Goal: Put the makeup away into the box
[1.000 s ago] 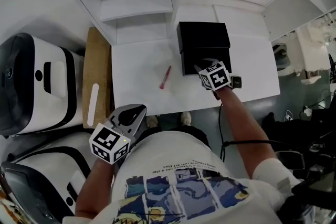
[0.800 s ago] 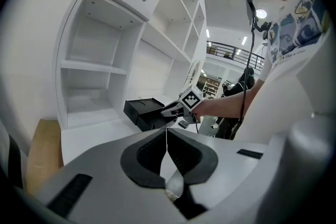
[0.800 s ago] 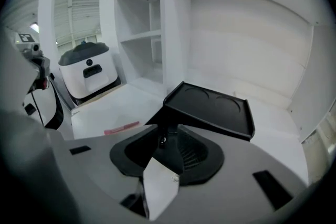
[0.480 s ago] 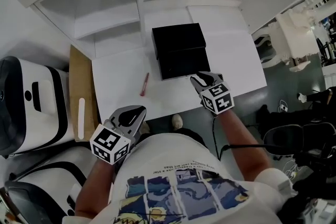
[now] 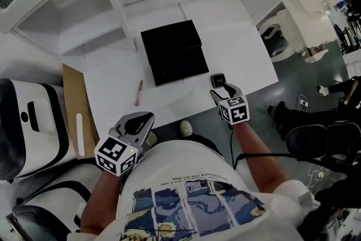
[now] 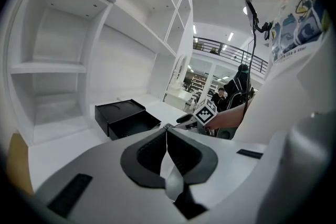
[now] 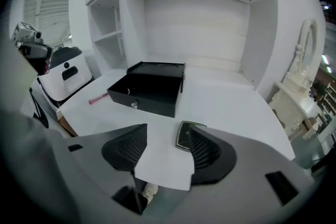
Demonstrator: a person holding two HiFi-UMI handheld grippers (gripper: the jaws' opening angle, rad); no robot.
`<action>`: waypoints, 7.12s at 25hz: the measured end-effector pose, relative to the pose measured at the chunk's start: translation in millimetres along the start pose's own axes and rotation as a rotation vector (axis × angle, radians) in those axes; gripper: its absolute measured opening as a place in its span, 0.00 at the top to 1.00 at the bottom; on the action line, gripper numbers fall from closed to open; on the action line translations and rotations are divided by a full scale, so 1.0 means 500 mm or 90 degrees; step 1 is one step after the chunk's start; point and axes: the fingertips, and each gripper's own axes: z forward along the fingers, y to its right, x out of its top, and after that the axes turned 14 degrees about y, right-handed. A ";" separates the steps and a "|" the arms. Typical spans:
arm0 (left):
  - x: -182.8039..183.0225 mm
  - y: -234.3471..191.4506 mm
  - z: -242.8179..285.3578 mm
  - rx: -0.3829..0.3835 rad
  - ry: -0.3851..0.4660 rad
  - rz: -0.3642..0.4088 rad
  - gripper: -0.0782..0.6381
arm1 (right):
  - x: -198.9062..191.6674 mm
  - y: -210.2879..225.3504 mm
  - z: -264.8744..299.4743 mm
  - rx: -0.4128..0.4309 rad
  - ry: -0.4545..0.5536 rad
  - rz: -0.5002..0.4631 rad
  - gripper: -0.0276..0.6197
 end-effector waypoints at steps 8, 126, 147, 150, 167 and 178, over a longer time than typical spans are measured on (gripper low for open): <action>0.009 0.023 0.026 0.022 -0.015 0.013 0.87 | -0.065 0.068 0.060 -0.036 -0.027 0.051 0.45; -0.012 -0.044 -0.129 0.276 0.056 -0.059 0.87 | 0.113 -0.169 0.333 0.317 -0.171 -0.223 0.43; -0.013 -0.058 -0.142 0.169 0.055 -0.039 0.87 | 0.210 -0.351 0.133 0.336 -0.005 -0.133 0.56; -0.016 -0.068 -0.159 0.157 0.056 -0.040 0.87 | 0.184 -0.415 0.120 0.354 -0.014 -0.142 0.59; -0.049 -0.149 -0.280 0.123 0.038 -0.043 0.87 | 0.074 -0.598 0.240 0.287 -0.091 -0.014 0.58; -0.070 -0.183 -0.338 0.131 0.031 -0.055 0.87 | 0.044 -0.592 0.300 0.176 -0.122 0.026 0.57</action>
